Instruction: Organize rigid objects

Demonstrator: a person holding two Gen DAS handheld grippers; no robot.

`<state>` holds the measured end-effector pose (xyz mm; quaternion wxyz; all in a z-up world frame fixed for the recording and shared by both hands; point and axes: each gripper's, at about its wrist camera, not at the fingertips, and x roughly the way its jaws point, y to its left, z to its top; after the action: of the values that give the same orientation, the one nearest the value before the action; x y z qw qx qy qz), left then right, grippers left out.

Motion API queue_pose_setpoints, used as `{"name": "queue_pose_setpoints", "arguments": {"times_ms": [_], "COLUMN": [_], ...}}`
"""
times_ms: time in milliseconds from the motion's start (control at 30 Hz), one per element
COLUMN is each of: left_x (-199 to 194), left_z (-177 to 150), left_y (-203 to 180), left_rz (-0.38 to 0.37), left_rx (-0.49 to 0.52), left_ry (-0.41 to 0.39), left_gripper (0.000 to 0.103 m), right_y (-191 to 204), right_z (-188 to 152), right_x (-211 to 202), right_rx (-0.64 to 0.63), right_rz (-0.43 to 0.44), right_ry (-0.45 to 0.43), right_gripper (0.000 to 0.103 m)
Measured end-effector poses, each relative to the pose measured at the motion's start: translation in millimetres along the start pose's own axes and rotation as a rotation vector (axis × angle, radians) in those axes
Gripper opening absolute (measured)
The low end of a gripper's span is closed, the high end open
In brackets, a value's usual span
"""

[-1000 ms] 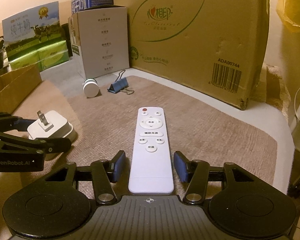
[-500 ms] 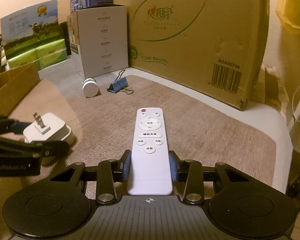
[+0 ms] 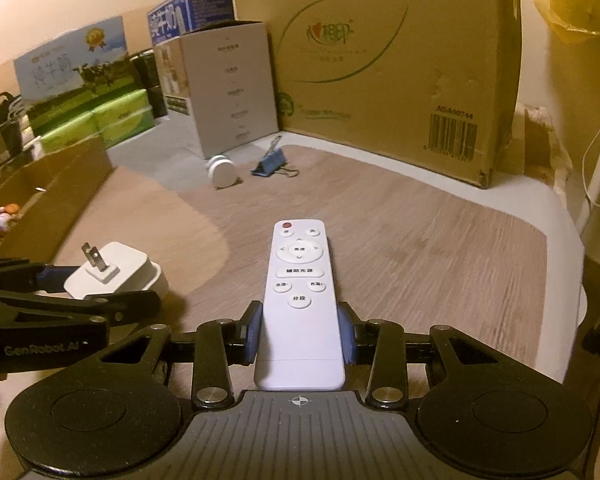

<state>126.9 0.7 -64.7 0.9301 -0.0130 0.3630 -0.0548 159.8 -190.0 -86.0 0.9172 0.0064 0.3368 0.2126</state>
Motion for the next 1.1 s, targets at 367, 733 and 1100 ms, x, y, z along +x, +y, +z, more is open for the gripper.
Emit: {"name": "queue_pose_setpoints", "arguments": {"times_ms": [367, 733, 1100], "left_x": [-58, -119, -164], "left_z": [-12, -27, -52], "left_y": [3, 17, 46], "left_rz": [0.029, 0.082, 0.135], "left_rx": [-0.006, -0.036, -0.081], "left_ry": [-0.017, -0.038, -0.046], "left_gripper": [0.062, 0.062, 0.062], "right_y": [26, 56, 97], "right_z": [-8, -16, -26], "right_x": [-45, -81, -107], "right_rx": [-0.003, -0.041, -0.076], "right_rz": [0.036, 0.08, 0.138], "right_ry": [-0.011, -0.031, -0.045], "right_gripper": [0.039, 0.039, 0.039]}}
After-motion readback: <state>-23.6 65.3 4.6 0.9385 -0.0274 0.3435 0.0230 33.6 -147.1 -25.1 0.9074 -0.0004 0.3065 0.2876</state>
